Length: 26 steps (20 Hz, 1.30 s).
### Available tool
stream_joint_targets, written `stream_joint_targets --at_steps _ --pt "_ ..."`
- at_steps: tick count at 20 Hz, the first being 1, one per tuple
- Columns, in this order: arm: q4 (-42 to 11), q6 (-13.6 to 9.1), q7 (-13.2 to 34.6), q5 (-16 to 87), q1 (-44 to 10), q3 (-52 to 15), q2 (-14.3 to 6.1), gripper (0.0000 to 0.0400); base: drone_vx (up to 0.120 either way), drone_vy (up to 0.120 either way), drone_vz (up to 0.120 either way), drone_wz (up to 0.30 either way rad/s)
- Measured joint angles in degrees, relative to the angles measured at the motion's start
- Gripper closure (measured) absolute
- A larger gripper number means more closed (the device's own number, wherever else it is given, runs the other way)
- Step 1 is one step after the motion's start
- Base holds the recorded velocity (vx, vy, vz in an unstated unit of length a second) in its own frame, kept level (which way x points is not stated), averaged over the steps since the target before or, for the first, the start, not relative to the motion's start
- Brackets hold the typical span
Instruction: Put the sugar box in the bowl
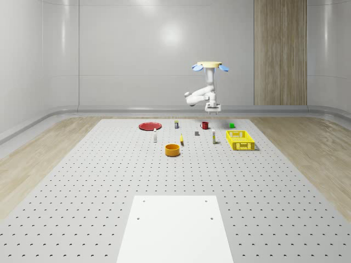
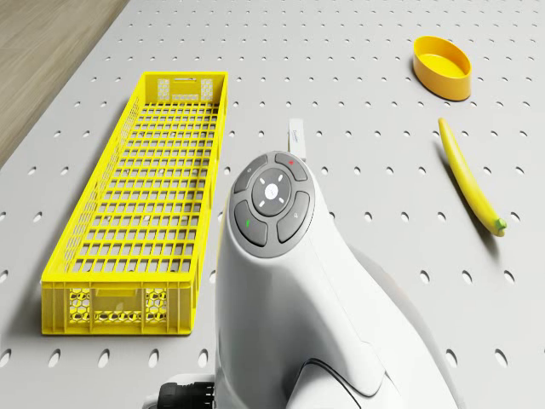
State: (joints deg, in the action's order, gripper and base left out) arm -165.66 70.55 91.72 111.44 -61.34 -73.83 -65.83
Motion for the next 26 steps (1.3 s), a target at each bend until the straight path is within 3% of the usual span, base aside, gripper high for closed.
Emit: stream_joint_targets --at_steps 9,15,22,26 --pt "0.18 2.29 0.84 -1.32 -0.89 -0.81 -2.54 0.0000 0.120 0.000 -0.120 0.000" --pt "0.29 3.75 1.31 -2.14 -1.40 -1.27 -4.13 0.0000 0.120 0.000 -0.007 0.000" --pt "0.40 5.37 1.81 -3.01 -1.93 -1.74 -5.88 0.0000 0.120 0.000 -0.114 0.000" --pt "0.47 6.26 2.06 -3.48 -2.20 -1.98 -6.83 0.0000 0.120 0.000 0.000 0.000"
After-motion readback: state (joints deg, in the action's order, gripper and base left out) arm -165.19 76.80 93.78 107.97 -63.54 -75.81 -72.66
